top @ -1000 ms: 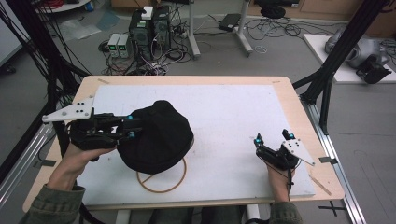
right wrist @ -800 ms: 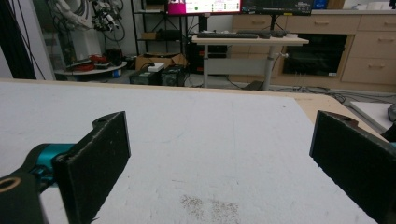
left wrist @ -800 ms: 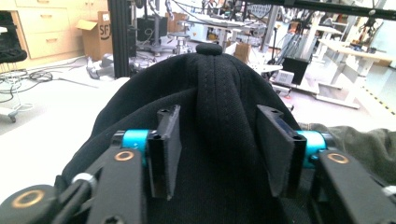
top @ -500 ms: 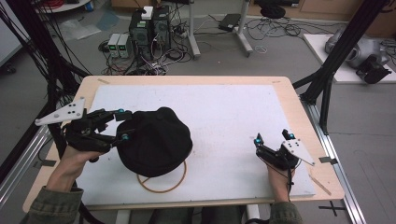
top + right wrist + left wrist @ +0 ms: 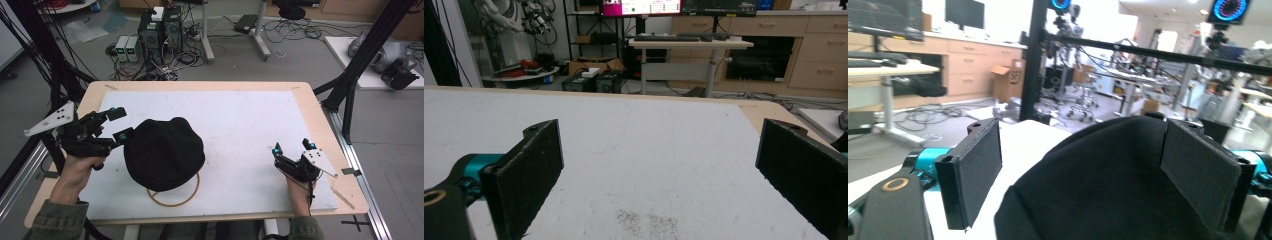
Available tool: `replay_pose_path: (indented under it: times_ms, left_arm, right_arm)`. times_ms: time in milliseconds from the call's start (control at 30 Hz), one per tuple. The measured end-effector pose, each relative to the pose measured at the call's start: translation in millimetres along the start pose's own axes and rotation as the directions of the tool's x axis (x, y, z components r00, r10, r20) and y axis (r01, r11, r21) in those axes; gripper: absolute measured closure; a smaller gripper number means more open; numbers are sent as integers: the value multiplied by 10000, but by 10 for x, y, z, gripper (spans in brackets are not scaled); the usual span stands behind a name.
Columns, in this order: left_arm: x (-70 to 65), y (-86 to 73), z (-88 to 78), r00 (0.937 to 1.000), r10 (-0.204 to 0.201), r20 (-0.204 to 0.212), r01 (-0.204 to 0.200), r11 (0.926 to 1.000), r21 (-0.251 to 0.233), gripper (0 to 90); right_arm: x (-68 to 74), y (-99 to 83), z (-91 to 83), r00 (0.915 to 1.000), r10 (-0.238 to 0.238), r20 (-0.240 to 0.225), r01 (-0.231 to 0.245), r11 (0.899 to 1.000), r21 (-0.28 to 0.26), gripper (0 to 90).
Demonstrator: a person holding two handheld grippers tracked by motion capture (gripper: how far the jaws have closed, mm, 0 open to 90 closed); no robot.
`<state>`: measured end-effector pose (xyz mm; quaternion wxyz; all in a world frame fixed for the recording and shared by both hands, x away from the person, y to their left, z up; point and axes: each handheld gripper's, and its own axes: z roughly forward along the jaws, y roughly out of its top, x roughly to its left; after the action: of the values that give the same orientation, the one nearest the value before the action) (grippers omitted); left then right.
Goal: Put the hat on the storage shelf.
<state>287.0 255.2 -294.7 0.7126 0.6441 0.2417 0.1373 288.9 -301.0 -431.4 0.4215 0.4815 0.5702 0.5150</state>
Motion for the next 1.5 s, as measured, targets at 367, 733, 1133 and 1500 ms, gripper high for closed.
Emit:
replay_pose_path:
  times_ms: [367,733,1133,1500]
  left_arm:
    - [142,-127,-99,9699,205,-2425,-371,9972,-643,163]
    - [159,-332,-95,8778,275,-4782,-1010,9865,-1287,163]
    - [144,-479,-163,7151,307,-6984,-1611,9794,-1220,157]
    - [184,-731,-212,5834,40,-8122,-1404,9854,-961,157]
  right_arm:
    - [6,-2,3,10000,-60,-3,60,10000,14,41]
    - [19,4,1,10000,-56,1,56,10000,-4,41]
    - [15,8,-8,10000,14,73,-14,10000,-45,41]
    - [15,10,-11,10000,-20,70,20,10000,-68,41]
